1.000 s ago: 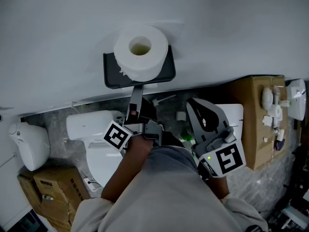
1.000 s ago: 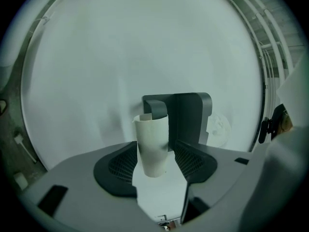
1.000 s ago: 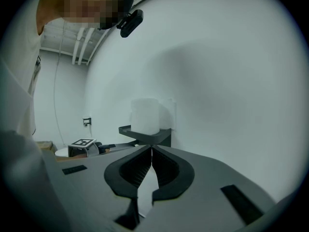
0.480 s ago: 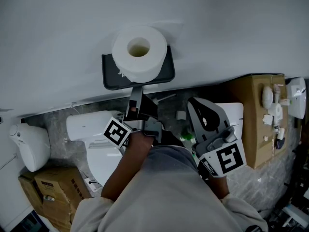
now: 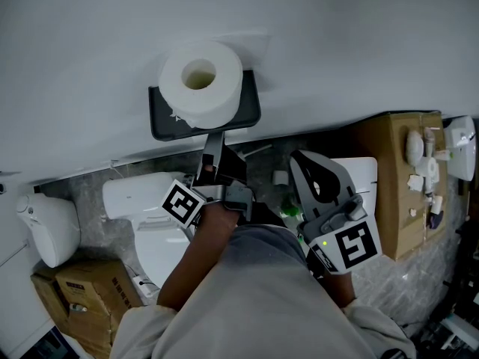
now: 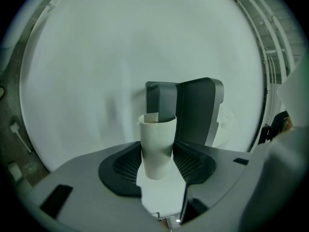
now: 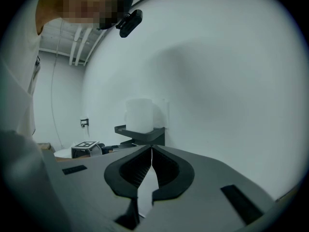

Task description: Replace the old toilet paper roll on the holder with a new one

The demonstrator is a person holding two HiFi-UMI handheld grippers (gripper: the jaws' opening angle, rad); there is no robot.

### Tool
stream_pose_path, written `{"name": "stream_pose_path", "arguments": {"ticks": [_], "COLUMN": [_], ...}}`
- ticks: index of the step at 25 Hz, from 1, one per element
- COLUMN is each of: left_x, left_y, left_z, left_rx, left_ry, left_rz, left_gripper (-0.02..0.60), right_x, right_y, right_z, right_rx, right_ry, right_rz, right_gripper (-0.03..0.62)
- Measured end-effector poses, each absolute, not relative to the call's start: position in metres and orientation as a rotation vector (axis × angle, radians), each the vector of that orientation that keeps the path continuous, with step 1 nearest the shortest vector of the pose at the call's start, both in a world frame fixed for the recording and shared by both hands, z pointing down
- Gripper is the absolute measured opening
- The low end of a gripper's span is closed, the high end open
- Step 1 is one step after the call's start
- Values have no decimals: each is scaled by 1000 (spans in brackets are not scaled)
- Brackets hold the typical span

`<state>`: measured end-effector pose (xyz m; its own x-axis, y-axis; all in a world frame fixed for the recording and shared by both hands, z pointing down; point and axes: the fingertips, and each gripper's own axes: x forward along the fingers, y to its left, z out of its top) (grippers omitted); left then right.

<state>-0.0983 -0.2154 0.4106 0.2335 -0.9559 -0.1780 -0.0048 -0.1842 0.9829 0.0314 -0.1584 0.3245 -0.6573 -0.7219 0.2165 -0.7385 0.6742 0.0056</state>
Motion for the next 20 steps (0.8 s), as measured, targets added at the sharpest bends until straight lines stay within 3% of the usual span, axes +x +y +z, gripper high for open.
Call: {"name": "stream_pose_path", "arguments": {"ticks": [20], "left_x": [-43], "left_y": [-224], "left_z": [407], "left_rx": [1529], "left_ry": [-869], "left_rz": [-1064], "left_gripper": [210], "right_x": [68], "right_y": [-155], "right_z": [321], "right_rx": [1282], "right_ry": [-2661], "right_rz": [138], "right_gripper": [18]}}
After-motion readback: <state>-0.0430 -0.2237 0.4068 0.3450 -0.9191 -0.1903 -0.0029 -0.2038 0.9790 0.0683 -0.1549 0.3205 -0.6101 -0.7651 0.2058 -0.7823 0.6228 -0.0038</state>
